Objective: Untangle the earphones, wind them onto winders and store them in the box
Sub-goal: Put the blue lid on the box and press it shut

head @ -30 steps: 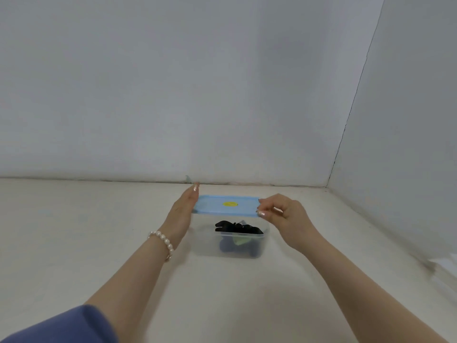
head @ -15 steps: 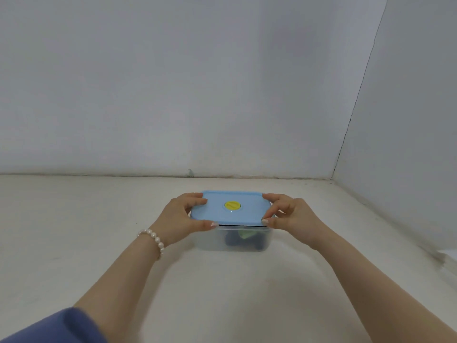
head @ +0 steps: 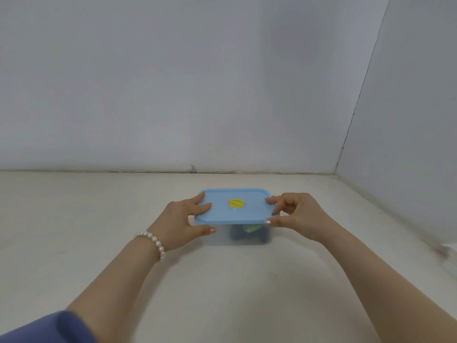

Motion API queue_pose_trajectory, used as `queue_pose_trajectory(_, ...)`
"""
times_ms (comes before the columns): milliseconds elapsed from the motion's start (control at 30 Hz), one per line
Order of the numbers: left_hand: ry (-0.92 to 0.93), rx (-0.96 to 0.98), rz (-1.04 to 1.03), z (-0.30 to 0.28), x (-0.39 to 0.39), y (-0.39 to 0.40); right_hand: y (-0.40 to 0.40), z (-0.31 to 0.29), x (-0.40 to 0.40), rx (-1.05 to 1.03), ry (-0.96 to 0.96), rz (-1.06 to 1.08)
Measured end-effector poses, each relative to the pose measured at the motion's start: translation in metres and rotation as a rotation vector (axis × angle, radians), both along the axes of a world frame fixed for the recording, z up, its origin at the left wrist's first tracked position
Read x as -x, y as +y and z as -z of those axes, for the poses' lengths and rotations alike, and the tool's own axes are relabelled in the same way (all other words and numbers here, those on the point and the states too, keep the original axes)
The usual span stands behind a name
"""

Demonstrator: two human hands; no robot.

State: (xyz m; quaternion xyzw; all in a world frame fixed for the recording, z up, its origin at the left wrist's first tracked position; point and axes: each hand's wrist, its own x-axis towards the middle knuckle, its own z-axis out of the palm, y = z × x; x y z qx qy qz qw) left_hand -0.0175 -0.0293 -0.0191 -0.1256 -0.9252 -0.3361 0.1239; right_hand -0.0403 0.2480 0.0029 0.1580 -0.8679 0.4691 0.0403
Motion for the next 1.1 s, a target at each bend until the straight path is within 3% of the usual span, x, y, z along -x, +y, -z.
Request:
queue_pose_trajectory(100,0.013,0.007,-0.003,0.000,-0.004,0.003,-0.002,0.005,0.004,0.148,-0.017,0.062)
queue_pose_trajectory(167,-0.022,-0.034,0.007,-0.003,-0.005,0.002,-0.007,0.004,0.005,0.138,0.018,0.128)
queue_pose_trajectory(267,-0.077,-0.056,-0.016,-0.017,-0.003,0.005,-0.016,-0.003,0.008,-0.089,0.130,0.231)
queue_pose_trajectory(400,0.033,0.116,-0.096,-0.043,0.018,0.035,-0.035,-0.022,0.023,-0.299,0.260,0.284)
queue_pose_trajectory(567,-0.163,0.489,-0.002,-0.035,0.042,0.051,-0.051,-0.008,0.035,-0.639,0.011,0.056)
queue_pose_trajectory(967,-0.260,0.460,0.044,-0.031,0.040,0.047,-0.053,-0.006,0.039,-0.479,-0.101,0.123)
queue_pose_trajectory(1100,-0.276,0.463,0.049,-0.030,0.042,0.046,-0.049,-0.003,0.043,-0.294,-0.146,0.155)
